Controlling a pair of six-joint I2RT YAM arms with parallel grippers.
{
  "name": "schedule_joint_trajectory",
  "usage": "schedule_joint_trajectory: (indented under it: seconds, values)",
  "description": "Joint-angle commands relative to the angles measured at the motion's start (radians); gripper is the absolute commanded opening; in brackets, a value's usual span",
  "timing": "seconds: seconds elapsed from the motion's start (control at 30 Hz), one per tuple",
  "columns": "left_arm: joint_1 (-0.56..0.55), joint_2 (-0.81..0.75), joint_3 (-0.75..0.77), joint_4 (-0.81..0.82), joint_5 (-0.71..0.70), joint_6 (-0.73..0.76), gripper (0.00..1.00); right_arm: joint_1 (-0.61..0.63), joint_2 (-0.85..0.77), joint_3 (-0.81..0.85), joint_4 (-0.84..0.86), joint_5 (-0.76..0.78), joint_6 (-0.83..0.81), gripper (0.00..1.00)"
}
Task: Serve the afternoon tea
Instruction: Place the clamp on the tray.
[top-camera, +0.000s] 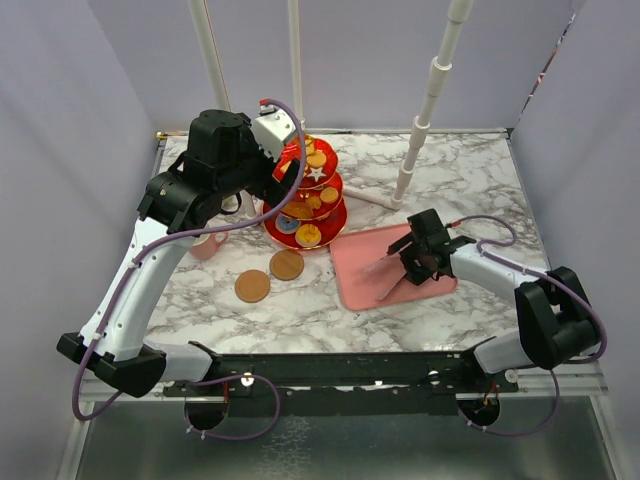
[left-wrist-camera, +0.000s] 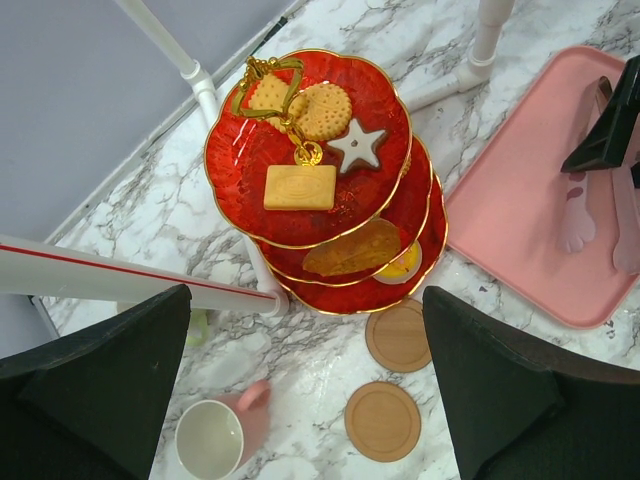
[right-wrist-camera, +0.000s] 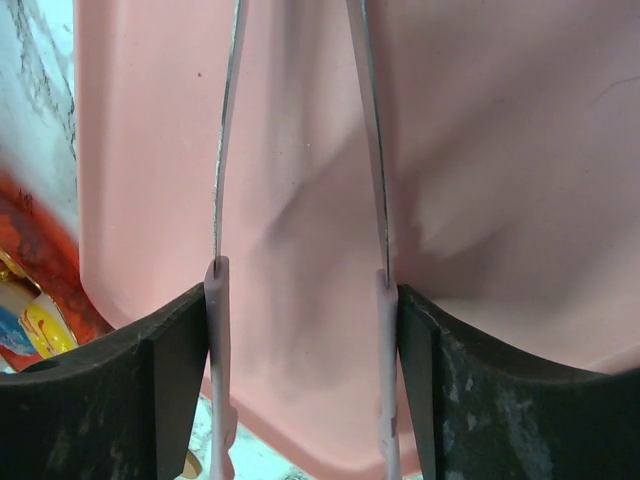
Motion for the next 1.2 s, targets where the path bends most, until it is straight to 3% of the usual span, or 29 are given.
schedule_joint_trajectory:
  seconds: [0.0,0.2,0.47,0.63,0.77,0.9,1.17]
  values:
    - [0.001,-0.021,-0.003,-0.012,0.008,0.011,0.99,-0.003,0.006,0.008,0.029,0.016,0.001,0.73]
    - [0.001,-0.016,-0.003,-0.008,0.014,0.010,0.99,-0.003,0.047,0.061,-0.013,0.011,-0.047,1.00]
    - [0.001,-0.009,0.003,-0.013,0.022,-0.001,0.99,0.025,-0.069,0.110,-0.002,0.105,-0.203,1.00]
    - [0.001,0.001,-0.007,-0.017,0.038,-0.024,0.99,0.245,-0.077,0.163,0.044,0.293,-0.425,1.00]
    - [0.001,0.008,-0.012,-0.017,0.051,-0.034,0.99,0.453,0.033,0.195,0.108,0.406,-0.648,1.00]
    - [0.001,0.010,-0.004,-0.020,0.039,-0.033,0.99,0.530,0.101,0.216,0.167,0.435,-0.754,0.92]
    - [0.001,0.016,0.018,-0.030,0.027,-0.038,0.99,0.548,0.162,0.153,0.334,0.319,-0.853,0.69]
